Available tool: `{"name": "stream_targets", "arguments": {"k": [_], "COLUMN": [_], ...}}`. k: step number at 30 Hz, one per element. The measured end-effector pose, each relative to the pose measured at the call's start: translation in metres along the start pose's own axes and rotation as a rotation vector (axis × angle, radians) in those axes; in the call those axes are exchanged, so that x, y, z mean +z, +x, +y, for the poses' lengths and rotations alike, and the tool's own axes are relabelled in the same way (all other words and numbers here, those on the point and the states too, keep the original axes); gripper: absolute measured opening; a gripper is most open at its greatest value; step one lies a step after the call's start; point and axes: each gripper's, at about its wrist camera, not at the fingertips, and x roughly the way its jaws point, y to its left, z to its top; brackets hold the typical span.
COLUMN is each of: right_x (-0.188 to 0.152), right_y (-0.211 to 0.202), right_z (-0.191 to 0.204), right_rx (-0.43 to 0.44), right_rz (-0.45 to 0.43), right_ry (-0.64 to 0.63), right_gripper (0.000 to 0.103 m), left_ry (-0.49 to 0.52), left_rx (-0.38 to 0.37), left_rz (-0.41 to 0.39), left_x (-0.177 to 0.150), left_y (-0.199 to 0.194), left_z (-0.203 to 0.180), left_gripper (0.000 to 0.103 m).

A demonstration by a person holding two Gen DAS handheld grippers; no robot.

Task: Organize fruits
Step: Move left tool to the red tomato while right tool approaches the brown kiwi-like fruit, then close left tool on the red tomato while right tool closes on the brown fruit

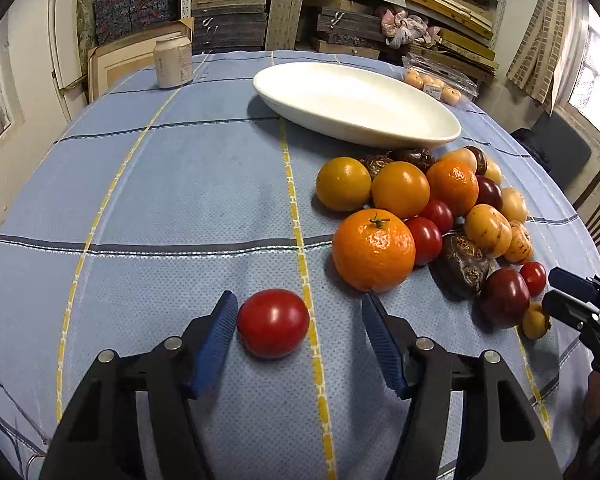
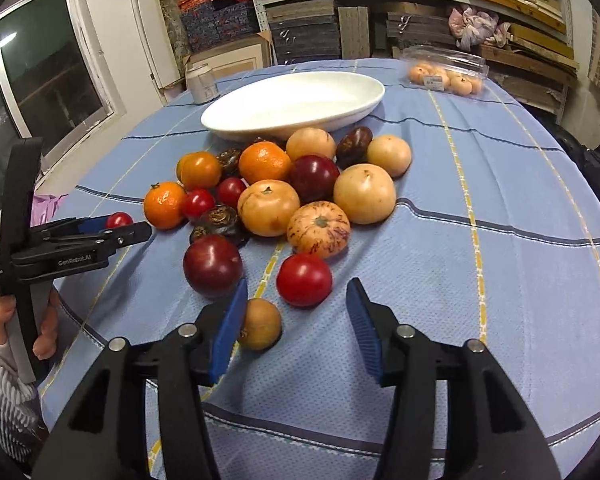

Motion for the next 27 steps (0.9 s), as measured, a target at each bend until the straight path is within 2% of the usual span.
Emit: {"name": "stream_targets", "arguments": {"k": [2, 5, 10, 14, 19, 21, 23, 27], "right_x": [-0.001, -0.001, -0.003, -0.004, -0.007, -0.007, -0.008, -0.008], "right_y": [0.000, 0.001, 0.003, 0.001, 0.005, 0.009, 0.014, 0.013], "right_z": [0.004, 0.009, 0.015, 0.008, 0.022, 0.026, 0.026, 0.027], "right_rx": [0.004, 0.006, 0.008, 0.039, 0.041, 0.057, 0.074, 0.078], "right_rz": [0.000, 0.005, 0.015, 0.020, 0.051, 0.072, 0.096, 0.091], "right_ry": [-0.022, -0.047, -0.079, -0.037, -0.098, -0.106, -0.101, -0.102], "right_gripper": [0.051, 0.051, 0.052, 0.054, 0.053, 0.038, 0.029, 0.029], "left_ry": [-0.010, -0.051, -0.068, -0.050, -0.049, -0.047, -0.045, -0.039], "left_rx": [0.004, -0.022, -0.067, -0.077, -0.084, -0.088, -0.092, -0.095], "left_rz": [-0.004, -0.009, -0.010, -0.008, -0.005, -0.004, -0.004, -0.004], "left_x": [-0.001, -0.002, -0.006, -0.006, -0.006, -0.006, -0.006, -0.006], "left_y": [-0.001, -0.004, -0.007, -0.007, -0.006, -0.006, -0.006, -0.006], "left_z": [0.002, 0.009, 0.011, 0.007, 0.007, 0.006, 0.005, 0.004], "left_gripper": [0.046, 0.034, 0.032, 0.031, 0.031, 0.031, 0.031, 0.031]}}
